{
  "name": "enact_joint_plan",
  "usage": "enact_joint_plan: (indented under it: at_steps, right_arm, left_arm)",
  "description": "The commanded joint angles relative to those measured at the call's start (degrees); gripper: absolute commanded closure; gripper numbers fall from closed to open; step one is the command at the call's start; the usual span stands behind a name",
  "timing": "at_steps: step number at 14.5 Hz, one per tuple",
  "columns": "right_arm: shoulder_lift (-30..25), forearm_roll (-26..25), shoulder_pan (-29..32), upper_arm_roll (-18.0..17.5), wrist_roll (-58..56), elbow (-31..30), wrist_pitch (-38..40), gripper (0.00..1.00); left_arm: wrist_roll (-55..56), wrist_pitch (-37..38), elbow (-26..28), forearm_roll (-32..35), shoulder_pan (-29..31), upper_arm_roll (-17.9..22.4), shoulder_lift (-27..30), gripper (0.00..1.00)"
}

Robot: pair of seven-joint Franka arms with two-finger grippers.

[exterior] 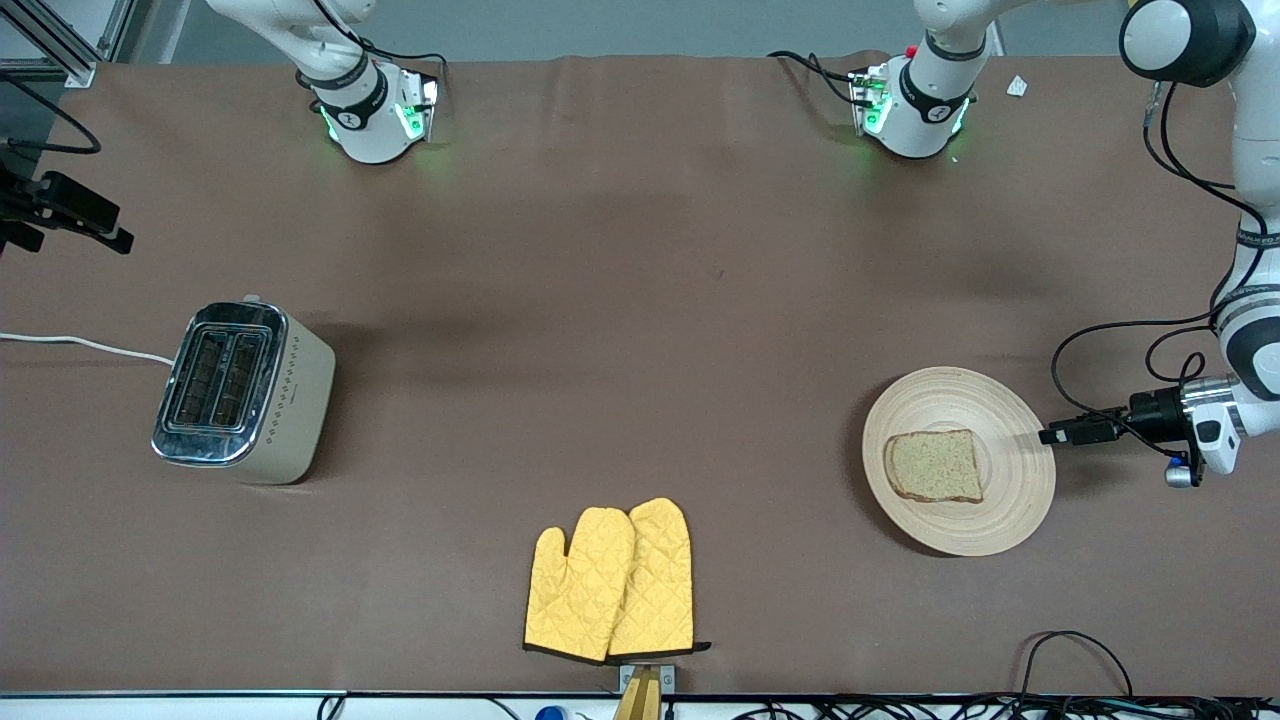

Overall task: Move plate and put bread in toaster
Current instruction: 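Reach the left gripper toward the rim of the wooden plate, then grip the plate rim with the left gripper and slide it toward the toaster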

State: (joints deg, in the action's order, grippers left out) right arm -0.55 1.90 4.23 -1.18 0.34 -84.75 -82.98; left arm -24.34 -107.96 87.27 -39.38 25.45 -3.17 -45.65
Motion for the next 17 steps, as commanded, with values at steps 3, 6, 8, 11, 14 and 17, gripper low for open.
enact_joint_plan:
  at_steps: [3, 6, 8, 11, 14, 17]
  right_arm:
    - [-0.15, 0.74, 0.60, -0.40, -0.43, -0.42, -0.43, 0.00]
    - [-0.15, 0.74, 0.60, -0.40, -0.43, -0.42, -0.43, 0.00]
    - [-0.15, 0.74, 0.52, -0.40, -0.43, -0.42, -0.43, 0.00]
    - [-0.15, 0.74, 0.60, -0.40, -0.43, -0.42, -0.43, 0.00]
    - [-0.24, 0.74, 0.60, -0.40, -0.43, -0.33, -0.43, 0.00]
    - [-0.24, 0.74, 0.52, -0.40, -0.43, -0.42, -0.43, 0.00]
  left_arm:
    - [-0.18, -0.24, -3.25, -2.79, -0.23, -0.43, -3.30, 0.52]
    - [0.00, -0.24, -3.25, -3.51, -0.76, -0.43, -3.66, 0.80]
    - [-0.18, -0.24, -3.25, -3.59, -0.76, -0.52, -4.01, 0.92]
    - [-0.09, -0.06, -3.25, -3.68, -1.20, -1.83, -3.75, 1.00]
    - [0.26, 2.56, -3.25, -3.60, -1.20, -6.56, -3.22, 1.00]
    - [0.35, 4.33, -2.90, -3.07, -1.46, -15.51, -2.26, 1.00]
